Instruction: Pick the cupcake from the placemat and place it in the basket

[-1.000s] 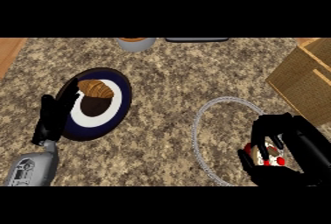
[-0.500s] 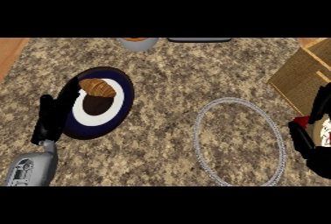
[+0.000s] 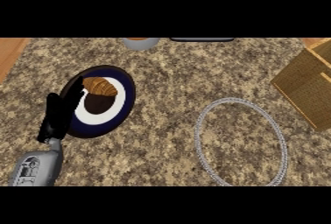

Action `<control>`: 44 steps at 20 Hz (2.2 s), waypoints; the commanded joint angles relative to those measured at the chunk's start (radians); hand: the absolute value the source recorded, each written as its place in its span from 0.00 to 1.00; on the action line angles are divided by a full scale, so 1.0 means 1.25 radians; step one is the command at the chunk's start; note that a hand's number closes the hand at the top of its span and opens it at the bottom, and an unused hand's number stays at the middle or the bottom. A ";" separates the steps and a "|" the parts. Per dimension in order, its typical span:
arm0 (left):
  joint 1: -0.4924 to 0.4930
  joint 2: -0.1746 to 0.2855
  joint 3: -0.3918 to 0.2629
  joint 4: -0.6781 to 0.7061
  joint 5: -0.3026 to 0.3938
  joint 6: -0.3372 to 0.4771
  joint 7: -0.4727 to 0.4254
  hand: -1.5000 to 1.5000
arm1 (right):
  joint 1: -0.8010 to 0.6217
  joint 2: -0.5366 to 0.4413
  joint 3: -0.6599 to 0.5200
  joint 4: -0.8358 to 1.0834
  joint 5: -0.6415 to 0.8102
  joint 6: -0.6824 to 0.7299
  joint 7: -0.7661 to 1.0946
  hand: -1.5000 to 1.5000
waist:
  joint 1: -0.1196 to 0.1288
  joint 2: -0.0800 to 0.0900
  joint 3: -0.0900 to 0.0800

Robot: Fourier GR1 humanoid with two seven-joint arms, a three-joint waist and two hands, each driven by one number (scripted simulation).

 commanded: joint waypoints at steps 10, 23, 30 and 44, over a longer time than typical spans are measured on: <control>0.017 -0.001 -0.011 -0.071 0.013 -0.020 0.031 0.50 | 0.074 -0.338 0.056 0.349 0.286 -0.063 -0.368 1.00 | 0.015 0.004 0.002; -0.044 -0.022 -0.011 0.049 -0.026 0.018 -0.015 0.50 | 0.028 -0.386 0.124 0.838 0.382 -0.304 -0.813 1.00 | 0.011 0.005 0.002; 0.009 -0.008 0.005 0.024 -0.005 -0.004 -0.037 0.50 | -0.017 -0.397 0.142 1.029 0.435 -0.361 -0.899 1.00 | 0.013 0.004 0.001; -0.007 0.010 0.015 0.010 0.017 -0.039 -0.012 0.50 | -0.070 -0.345 0.011 1.279 0.334 -0.442 -0.973 0.00 | 0.020 0.007 0.003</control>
